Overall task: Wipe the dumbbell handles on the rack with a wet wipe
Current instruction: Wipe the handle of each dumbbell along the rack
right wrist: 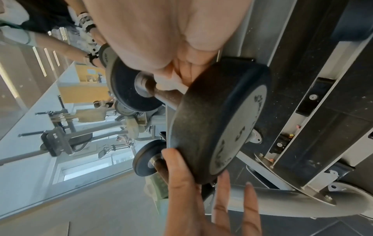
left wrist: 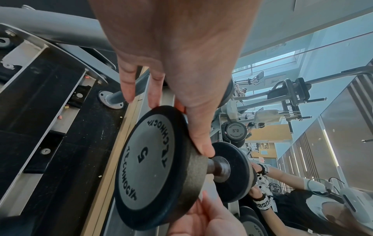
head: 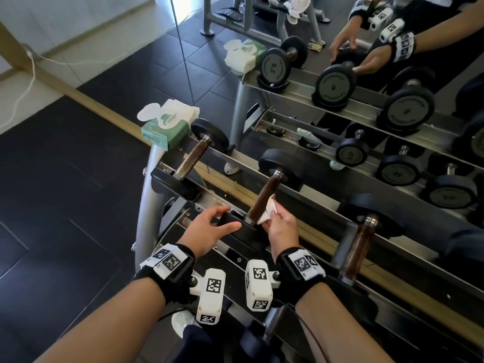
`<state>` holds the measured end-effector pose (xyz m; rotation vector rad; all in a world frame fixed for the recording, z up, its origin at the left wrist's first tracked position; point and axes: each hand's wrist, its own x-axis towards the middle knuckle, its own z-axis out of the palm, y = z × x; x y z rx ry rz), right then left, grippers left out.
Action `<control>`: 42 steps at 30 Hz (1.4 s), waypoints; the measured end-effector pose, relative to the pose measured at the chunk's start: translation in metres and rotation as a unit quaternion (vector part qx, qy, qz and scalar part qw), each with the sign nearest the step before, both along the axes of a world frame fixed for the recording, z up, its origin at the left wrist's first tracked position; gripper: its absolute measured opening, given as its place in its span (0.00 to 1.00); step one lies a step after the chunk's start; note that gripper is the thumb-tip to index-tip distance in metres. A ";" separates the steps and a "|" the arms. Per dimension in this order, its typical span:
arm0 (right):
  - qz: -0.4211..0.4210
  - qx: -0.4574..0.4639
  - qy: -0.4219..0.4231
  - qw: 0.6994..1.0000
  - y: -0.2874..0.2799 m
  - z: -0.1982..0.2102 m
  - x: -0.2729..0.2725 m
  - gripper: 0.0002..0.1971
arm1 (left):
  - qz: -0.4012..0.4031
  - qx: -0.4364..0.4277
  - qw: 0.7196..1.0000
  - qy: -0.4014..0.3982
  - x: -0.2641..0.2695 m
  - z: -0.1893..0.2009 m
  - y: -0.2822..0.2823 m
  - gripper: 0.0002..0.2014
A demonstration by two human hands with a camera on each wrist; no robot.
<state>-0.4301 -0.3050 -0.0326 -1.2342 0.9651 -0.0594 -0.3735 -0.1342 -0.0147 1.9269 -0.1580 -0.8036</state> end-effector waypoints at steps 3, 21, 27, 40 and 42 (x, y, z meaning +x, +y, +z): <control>-0.015 0.009 -0.003 1.000 -0.003 -0.002 0.008 0.20 | 0.005 0.003 1.000 0.004 0.001 0.000 0.000 0.30; -0.048 0.018 0.012 0.999 -0.041 0.012 -0.017 0.05 | -0.013 0.045 0.999 -0.020 0.002 0.004 -0.002 0.28; -0.062 0.068 -0.017 0.996 -0.047 0.025 -0.021 0.18 | -0.016 0.055 0.998 -0.013 0.000 0.007 -0.003 0.29; -0.014 -0.042 -0.069 0.997 -0.053 0.013 -0.035 0.05 | -0.013 0.060 0.998 -0.015 -0.004 0.012 -0.004 0.28; -0.028 -0.048 -0.058 0.997 -0.052 0.010 -0.027 0.05 | -0.012 0.059 0.998 -0.012 -0.004 0.013 -0.004 0.28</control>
